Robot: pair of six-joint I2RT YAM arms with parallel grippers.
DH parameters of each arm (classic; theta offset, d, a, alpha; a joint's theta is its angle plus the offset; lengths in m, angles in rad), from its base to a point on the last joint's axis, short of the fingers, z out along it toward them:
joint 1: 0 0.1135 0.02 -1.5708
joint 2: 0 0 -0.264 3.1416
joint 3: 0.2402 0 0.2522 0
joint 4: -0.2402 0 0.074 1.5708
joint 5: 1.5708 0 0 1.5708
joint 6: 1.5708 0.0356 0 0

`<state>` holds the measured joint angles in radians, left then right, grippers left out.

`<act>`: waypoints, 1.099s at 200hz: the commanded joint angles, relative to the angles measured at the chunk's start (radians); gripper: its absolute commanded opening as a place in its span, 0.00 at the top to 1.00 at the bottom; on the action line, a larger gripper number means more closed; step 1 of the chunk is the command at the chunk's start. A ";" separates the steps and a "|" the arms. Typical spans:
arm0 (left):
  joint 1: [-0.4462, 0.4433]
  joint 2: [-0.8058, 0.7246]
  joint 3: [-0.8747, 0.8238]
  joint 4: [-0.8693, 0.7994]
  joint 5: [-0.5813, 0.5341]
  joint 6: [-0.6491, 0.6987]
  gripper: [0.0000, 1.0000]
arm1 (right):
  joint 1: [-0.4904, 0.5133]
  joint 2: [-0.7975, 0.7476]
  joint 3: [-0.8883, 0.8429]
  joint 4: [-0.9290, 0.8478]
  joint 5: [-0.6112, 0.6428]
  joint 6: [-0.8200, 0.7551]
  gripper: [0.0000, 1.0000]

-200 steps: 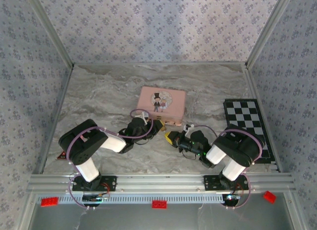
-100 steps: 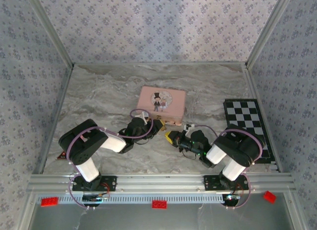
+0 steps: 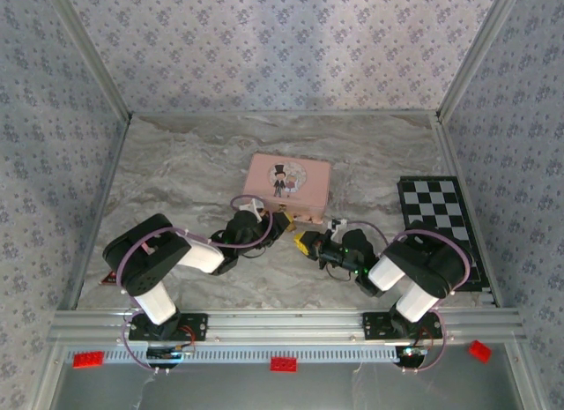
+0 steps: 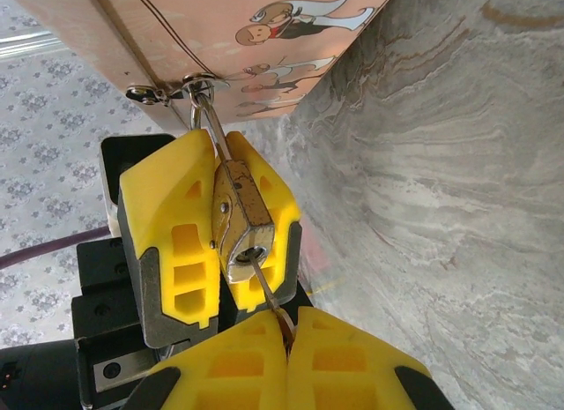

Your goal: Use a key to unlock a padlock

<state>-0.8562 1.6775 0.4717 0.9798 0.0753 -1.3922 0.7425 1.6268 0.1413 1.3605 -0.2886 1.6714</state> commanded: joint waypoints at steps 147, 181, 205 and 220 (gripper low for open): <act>-0.090 0.013 0.007 0.244 0.035 -0.049 1.00 | -0.039 -0.064 0.045 0.034 0.026 -0.011 1.00; -0.095 -0.002 0.023 0.188 0.048 -0.037 1.00 | -0.036 -0.071 0.048 0.033 0.023 -0.035 1.00; -0.104 -0.005 0.034 0.174 0.056 -0.040 1.00 | -0.046 -0.064 0.039 0.033 0.025 -0.044 1.00; -0.106 -0.010 0.033 0.175 0.054 -0.043 1.00 | -0.050 -0.066 0.036 0.033 0.027 -0.055 1.00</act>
<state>-0.8948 1.6917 0.4595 1.0710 -0.0166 -1.4345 0.7109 1.5799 0.1467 1.3270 -0.3256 1.6539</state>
